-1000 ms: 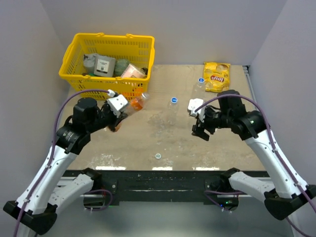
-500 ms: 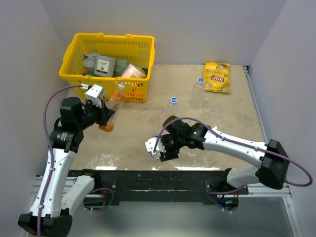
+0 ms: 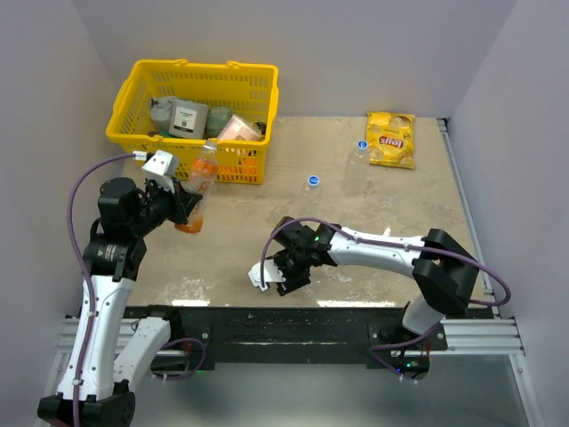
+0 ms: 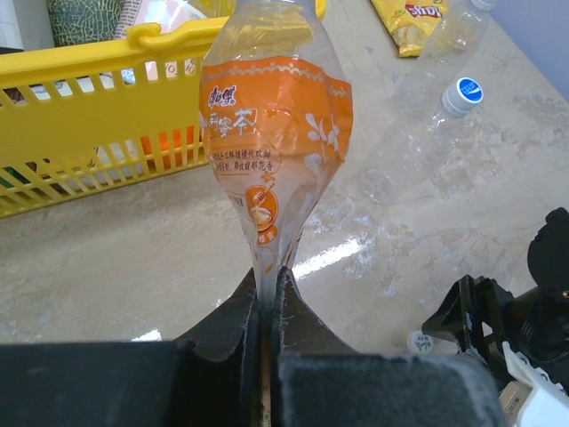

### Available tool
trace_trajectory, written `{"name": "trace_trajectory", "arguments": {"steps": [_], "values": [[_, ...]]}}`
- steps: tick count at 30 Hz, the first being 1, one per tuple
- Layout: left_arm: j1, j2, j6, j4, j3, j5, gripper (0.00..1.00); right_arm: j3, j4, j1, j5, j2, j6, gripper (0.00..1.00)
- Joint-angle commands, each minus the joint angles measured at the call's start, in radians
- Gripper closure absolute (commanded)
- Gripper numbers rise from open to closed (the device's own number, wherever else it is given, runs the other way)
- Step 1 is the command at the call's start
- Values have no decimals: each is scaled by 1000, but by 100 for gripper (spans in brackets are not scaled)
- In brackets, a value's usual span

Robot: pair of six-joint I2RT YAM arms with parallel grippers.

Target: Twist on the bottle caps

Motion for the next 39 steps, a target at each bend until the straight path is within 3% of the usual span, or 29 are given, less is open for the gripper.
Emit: {"name": "trace_trajectory", "arguments": {"steps": [1,39], "values": [[10,-5,-26,40,8,33,100,19,3,18,11,1,-94,44],[19,3,-40,65,-30,63,100,-4,82,44,56,121,-88,57]]}}
